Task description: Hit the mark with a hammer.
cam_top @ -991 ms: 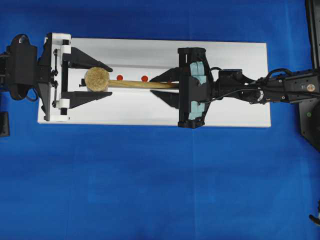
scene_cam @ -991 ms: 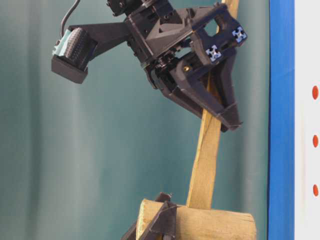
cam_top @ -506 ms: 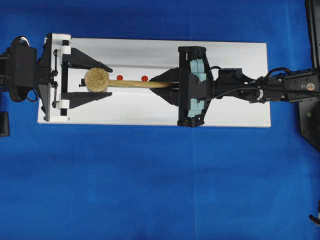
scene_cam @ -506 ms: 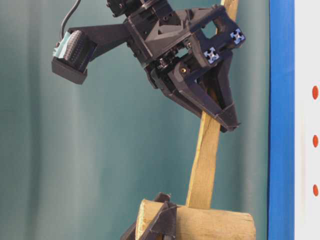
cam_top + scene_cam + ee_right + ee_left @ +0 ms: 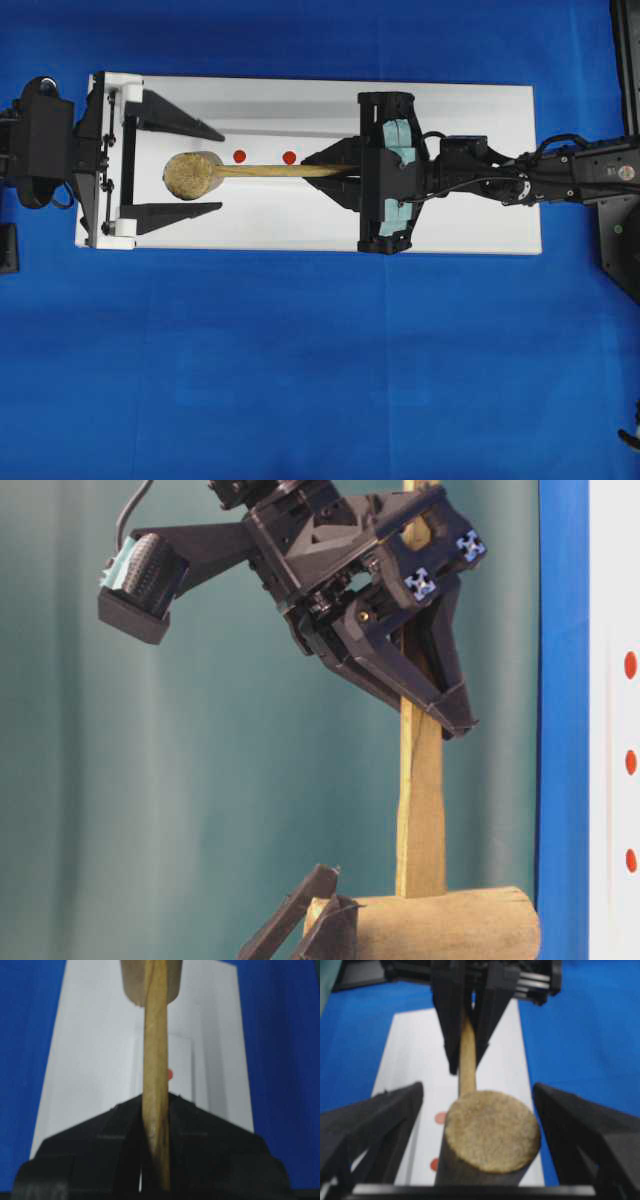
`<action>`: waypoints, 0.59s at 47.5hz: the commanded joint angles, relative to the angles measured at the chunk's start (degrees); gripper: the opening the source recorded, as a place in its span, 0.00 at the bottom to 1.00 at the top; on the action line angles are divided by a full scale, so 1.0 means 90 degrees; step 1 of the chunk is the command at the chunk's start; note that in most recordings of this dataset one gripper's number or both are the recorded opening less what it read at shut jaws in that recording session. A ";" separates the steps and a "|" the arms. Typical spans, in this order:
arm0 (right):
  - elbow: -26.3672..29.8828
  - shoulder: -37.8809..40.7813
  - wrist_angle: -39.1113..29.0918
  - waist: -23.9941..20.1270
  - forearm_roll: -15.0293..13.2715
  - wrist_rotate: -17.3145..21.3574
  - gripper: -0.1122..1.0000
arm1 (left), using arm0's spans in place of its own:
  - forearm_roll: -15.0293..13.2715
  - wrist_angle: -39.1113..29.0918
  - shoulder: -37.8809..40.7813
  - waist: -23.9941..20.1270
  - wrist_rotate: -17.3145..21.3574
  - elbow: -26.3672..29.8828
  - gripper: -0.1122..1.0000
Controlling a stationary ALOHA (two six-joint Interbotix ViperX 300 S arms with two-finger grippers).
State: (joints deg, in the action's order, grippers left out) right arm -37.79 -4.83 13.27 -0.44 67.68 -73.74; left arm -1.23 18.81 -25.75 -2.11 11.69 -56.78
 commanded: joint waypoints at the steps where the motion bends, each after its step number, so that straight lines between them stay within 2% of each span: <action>1: 0.0020 -0.0293 0.0029 -0.0020 0.0039 0.0020 0.12 | 0.0000 0.0029 -0.0117 0.0000 0.0029 0.0137 0.91; 11: -0.0361 -0.0762 0.0039 -0.0020 0.0205 0.0020 0.12 | 0.0000 0.0029 -0.0527 -0.0088 -0.0039 -0.0166 0.90; 17: -0.0713 -0.1123 0.0107 -0.0010 0.0420 0.0020 0.12 | 0.0000 0.0000 -0.0977 -0.0107 -0.0049 -0.0439 0.90; 28: -0.1299 -0.1787 0.0166 -0.0010 0.0771 0.0020 0.12 | 0.0000 -0.0586 -0.1787 -0.0107 -0.0049 -0.0811 0.90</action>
State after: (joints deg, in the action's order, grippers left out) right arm -49.39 -18.02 14.15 -0.44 74.00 -73.74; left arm -1.23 15.29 -39.64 -2.99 11.43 -63.90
